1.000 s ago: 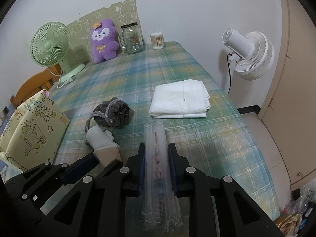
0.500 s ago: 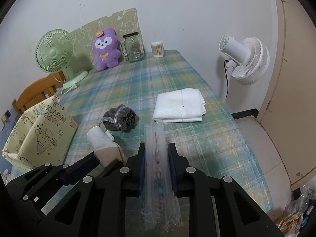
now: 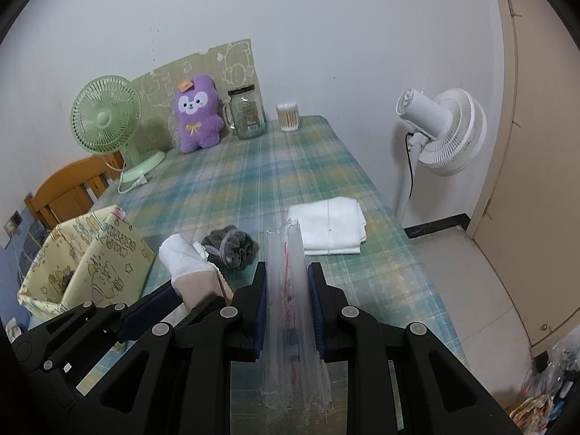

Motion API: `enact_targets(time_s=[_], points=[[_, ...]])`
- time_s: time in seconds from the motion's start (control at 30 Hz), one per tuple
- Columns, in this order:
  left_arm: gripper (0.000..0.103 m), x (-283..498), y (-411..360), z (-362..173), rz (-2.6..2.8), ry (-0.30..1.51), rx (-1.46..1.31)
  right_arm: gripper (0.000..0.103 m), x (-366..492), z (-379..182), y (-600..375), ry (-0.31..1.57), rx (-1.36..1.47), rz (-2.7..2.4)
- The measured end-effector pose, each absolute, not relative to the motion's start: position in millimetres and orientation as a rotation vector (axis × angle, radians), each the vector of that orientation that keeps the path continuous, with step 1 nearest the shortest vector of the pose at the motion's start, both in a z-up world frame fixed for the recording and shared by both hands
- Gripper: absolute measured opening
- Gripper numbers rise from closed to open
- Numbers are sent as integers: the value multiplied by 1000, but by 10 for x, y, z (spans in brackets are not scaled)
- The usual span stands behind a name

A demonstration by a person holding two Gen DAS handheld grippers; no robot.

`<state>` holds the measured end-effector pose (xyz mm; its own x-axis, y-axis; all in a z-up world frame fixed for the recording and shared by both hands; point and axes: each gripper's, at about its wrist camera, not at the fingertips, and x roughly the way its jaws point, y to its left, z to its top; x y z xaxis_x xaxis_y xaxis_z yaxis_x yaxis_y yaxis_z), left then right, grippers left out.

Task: Organize soft objects
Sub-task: 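Lift the white cloth with the left gripper while the right gripper carries the clear case toward the box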

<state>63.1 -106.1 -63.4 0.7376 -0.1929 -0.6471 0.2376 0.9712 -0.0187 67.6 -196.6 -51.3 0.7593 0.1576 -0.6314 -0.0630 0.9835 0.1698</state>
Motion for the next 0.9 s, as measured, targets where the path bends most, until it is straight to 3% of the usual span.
enact_targets(time_s=[0.9], points=[[25, 448, -988, -60, -241, 593, 53, 24, 460, 149, -1915, 585, 125, 116]])
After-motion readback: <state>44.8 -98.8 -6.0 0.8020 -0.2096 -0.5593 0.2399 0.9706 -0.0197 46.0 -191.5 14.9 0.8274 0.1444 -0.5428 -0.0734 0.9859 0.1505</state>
